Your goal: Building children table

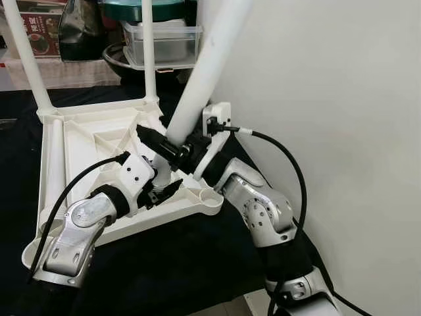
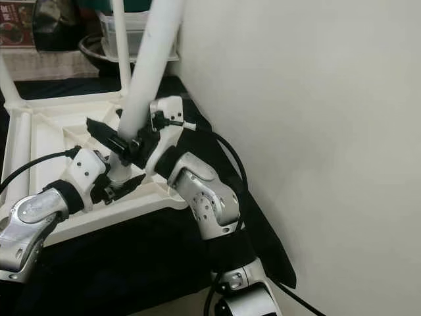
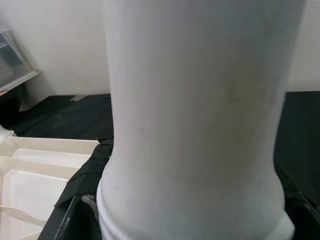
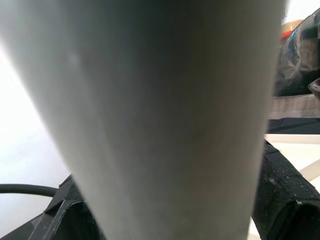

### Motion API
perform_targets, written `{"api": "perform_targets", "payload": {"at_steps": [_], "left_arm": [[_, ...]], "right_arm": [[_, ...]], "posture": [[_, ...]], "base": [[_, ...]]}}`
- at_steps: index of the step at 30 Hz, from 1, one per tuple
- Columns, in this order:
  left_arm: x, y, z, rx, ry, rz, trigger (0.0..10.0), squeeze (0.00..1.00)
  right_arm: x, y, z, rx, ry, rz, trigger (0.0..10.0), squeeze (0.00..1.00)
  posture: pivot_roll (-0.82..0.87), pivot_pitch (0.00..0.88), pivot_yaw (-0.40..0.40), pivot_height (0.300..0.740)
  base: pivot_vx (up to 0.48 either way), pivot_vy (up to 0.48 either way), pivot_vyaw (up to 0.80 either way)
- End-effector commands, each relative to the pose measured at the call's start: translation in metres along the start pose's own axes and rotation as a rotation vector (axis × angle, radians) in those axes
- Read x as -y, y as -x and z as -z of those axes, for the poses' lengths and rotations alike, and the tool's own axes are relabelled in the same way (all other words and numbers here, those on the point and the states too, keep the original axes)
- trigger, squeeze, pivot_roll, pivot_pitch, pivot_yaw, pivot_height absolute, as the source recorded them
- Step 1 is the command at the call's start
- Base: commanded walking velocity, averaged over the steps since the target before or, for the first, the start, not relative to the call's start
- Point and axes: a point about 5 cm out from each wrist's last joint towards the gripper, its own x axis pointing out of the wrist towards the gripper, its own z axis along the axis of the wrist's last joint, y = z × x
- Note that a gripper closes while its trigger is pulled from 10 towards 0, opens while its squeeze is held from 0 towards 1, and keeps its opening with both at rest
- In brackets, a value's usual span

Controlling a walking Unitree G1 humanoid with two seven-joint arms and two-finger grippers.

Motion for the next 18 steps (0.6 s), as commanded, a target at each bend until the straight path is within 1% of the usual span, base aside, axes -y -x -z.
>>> {"api": "perform_targets", "payload": {"at_steps": [1,4,5,6,7,8,10,11,13,14,18], "left_arm": [[0.008,-0.001,-0.004,0.018,-0.027,0.038,10.0,0.0],[0.015,-0.002,-0.001,0.016,-0.011,0.041,10.0,0.0],[0.016,-0.002,-0.001,0.015,-0.008,0.042,10.0,0.0],[0.017,-0.002,0.0,0.015,-0.005,0.043,10.0,0.0],[0.018,-0.003,0.0,0.014,-0.004,0.044,10.0,0.0],[0.018,-0.003,0.0,0.015,-0.001,0.045,10.0,0.0],[0.019,-0.003,0.0,0.015,0.001,0.046,10.0,0.0],[0.02,-0.003,0.001,0.014,0.003,0.048,10.0,0.0],[0.02,-0.003,0.001,0.013,0.003,0.049,10.0,0.0],[0.02,-0.003,0.003,0.007,0.003,0.054,10.0,0.0],[0.017,-0.002,0.006,-0.002,-0.008,0.052,10.0,0.0]], "right_arm": [[0.002,-0.003,-0.003,0.028,-0.006,0.033,10.0,0.0],[0.009,-0.007,-0.014,0.099,-0.01,0.105,10.0,0.0],[0.009,-0.008,-0.016,0.115,-0.005,0.114,6.3,0.0],[0.01,-0.008,-0.017,0.124,0.001,0.122,4.8,0.0],[0.01,-0.008,-0.018,0.126,0.004,0.126,4.8,0.0],[0.01,-0.009,-0.02,0.138,0.008,0.133,3.5,0.0],[0.01,-0.009,-0.02,0.145,0.009,0.137,3.5,0.0],[0.01,-0.009,-0.021,0.152,0.01,0.142,2.7,0.0],[0.01,-0.009,-0.021,0.153,0.009,0.144,2.7,0.0],[0.005,-0.008,-0.021,0.173,-0.014,0.116,0.0,0.0],[-0.002,-0.006,-0.019,0.184,-0.044,0.062,0.0,0.0]], "posture": [[0.16,0.0,-0.091,0.74],[0.16,0.0,-0.091,0.74],[0.16,0.0,-0.091,0.74],[0.16,0.0,-0.091,0.74],[0.16,0.0,-0.091,0.74],[0.16,0.0,-0.09,0.74],[0.16,0.0,-0.09,0.74],[0.16,0.0,-0.089,0.74],[0.16,0.0,-0.089,0.74],[0.16,0.0,-0.086,0.74],[0.15,0.0,-0.079,0.74]], "base": [[0.0,0.0,0.0],[0.0,0.0,0.0],[0.0,0.0,0.0],[0.0,0.0,0.0],[0.0,0.0,0.0],[0.0,0.0,0.0],[0.0,0.0,0.0],[0.0,0.0,0.0],[0.0,0.0,0.0],[0.0,0.0,0.0],[0.0,0.0,0.0]]}}
